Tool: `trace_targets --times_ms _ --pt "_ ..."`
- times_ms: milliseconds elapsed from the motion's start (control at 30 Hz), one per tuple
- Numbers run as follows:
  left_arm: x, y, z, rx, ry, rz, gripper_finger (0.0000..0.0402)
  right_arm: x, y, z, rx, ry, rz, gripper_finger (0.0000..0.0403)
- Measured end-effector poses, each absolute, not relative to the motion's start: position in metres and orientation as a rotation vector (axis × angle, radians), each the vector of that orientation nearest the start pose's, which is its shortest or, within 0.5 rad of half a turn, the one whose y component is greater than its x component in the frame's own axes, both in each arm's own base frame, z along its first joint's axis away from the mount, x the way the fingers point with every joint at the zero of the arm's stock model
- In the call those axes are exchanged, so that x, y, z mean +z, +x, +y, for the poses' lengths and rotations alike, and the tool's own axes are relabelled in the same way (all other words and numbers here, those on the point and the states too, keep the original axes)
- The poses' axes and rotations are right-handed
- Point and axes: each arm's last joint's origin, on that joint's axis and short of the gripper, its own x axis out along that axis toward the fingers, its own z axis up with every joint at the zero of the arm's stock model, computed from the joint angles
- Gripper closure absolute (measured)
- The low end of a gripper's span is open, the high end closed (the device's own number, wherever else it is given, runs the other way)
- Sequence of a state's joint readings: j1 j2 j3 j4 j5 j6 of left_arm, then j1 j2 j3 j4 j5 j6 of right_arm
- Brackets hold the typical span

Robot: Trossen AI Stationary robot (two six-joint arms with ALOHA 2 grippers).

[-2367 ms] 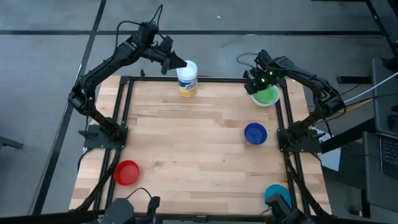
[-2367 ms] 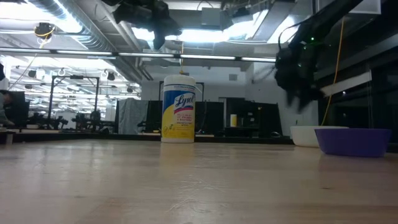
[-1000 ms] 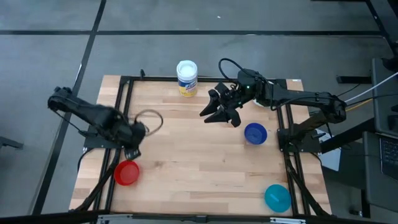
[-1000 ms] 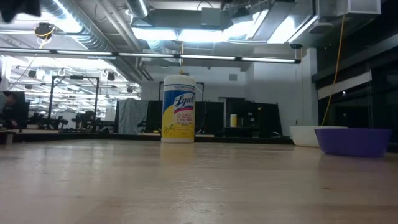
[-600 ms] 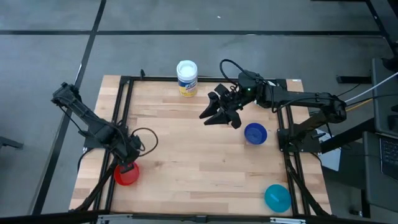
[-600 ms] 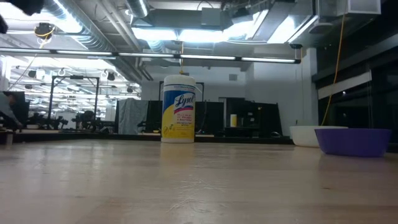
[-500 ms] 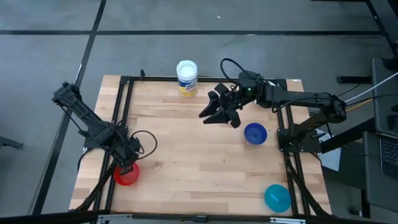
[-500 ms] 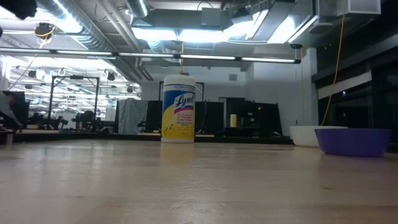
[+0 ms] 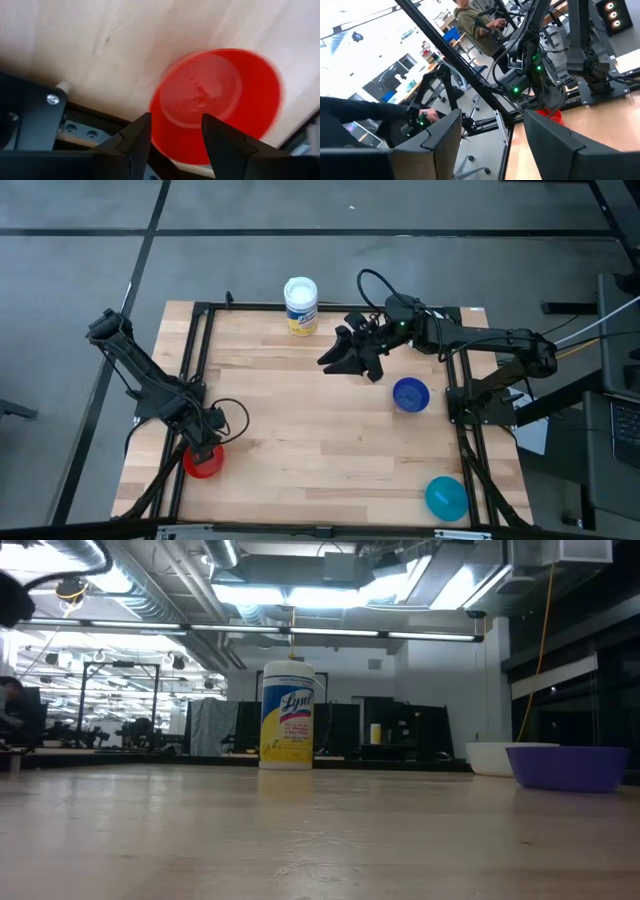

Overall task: Nest bowls inside each other
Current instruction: Stack the red bowl on the green bowl

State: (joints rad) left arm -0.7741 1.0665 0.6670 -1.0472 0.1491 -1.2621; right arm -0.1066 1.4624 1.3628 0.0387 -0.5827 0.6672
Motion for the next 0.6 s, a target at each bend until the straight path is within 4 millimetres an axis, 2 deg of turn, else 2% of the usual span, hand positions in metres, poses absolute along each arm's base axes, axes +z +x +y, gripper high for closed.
trace_targets --times_ms 300,600 --pt "0.18 0.096 -0.104 0.248 -0.5 1.663 0.0226 0.4 0.333 -0.02 0.423 0.772 0.185 0.0193" --pt "0.17 0.096 -0.101 0.253 -0.491 1.616 0.0208 0.406 0.334 -0.022 0.385 0.882 0.138 0.0187"
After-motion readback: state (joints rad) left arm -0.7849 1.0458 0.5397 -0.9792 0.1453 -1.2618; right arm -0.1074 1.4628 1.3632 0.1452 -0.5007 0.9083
